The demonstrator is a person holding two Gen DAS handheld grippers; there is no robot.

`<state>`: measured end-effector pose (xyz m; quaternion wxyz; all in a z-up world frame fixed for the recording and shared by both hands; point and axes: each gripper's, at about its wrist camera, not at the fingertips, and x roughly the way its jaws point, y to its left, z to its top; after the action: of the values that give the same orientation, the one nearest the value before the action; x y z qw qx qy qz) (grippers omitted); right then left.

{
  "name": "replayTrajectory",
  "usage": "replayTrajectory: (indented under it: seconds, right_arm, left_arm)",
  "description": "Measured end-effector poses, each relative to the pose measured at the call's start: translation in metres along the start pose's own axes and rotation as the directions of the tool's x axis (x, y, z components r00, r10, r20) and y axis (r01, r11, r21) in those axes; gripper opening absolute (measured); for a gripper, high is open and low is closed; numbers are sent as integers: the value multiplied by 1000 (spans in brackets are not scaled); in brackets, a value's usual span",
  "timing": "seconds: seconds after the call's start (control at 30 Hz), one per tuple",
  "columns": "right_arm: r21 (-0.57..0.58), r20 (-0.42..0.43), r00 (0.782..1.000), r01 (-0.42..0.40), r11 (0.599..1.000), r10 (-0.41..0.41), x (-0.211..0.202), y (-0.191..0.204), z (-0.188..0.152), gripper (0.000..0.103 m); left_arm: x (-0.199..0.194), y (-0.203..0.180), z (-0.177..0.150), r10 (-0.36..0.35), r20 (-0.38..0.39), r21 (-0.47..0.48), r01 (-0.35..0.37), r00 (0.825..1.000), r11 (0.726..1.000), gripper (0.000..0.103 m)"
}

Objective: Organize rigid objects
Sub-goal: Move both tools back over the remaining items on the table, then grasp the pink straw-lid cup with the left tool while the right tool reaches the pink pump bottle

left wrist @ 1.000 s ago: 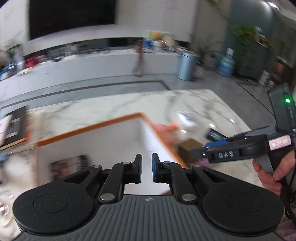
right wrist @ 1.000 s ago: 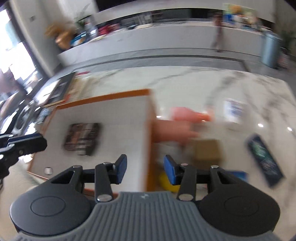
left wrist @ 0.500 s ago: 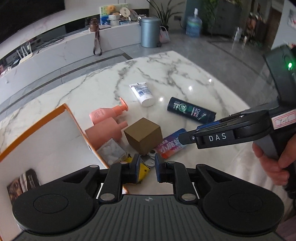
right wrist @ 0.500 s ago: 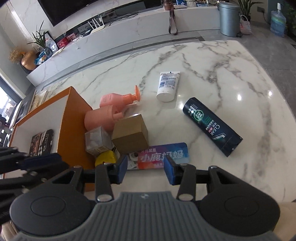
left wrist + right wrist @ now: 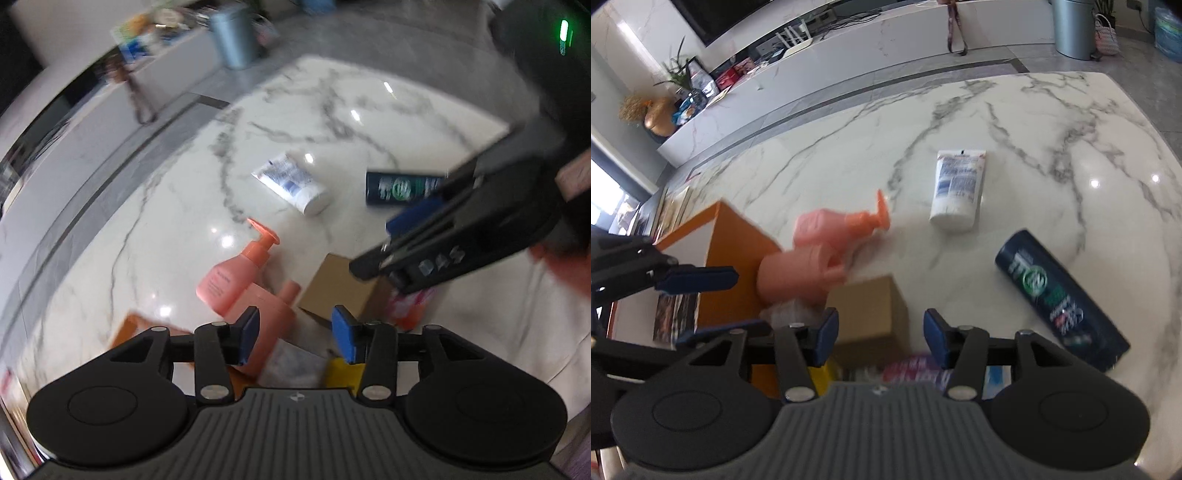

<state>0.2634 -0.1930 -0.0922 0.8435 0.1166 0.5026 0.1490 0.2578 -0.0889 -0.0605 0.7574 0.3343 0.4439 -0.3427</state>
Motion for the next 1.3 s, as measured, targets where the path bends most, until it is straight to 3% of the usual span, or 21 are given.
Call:
replayTrajectory:
  seconds: [0.13,0.27,0.4,0.57,0.73,0.83,0.9,1.07,1.2,1.3]
  right_arm:
    - [20,-9,1000,-11,1000,11,10,-6,10,52]
    - [30,-31,999,-27,999,28,21,-11,16,52]
    - [10,-48,998,-32,999,33,32,-12,24,52]
    - [18,-61,997,-34,999,35,43,-14,30,52]
    - [22,-74,997,-25,999,26,52,-16,31,52]
    - [22,-78,997,-18,1000,20,53,-17,31,52]
    - [13,-75,997,-23,1000,24,52,-17,32,52]
    - [-64,-66,997,-38,997,34,51,-8,41,47]
    - [-152,-53,998,-42,987,34,46,4,53,47]
    - [-244,-56,998,-55,968,42,44,17,62,47]
  left_arm:
    - [33,8,14,-17,-104,136,31,994,990,65]
    - [62,17,25,-28,-207,222,75,978,972,69]
    - [83,27,26,-34,-304,246,113,952,963,68]
    - [98,31,28,-68,-341,234,154,938,960,66]
    - [113,28,26,-52,-368,213,139,929,967,63]
    - [109,32,24,-48,-346,172,113,937,979,63]
    - [98,39,23,-56,-302,125,98,952,987,62]
    - [61,64,21,-80,-169,-75,69,982,995,62]
    - [27,80,19,-88,-58,-234,73,994,970,62]
    - [-1,92,16,-88,25,-357,92,996,930,62]
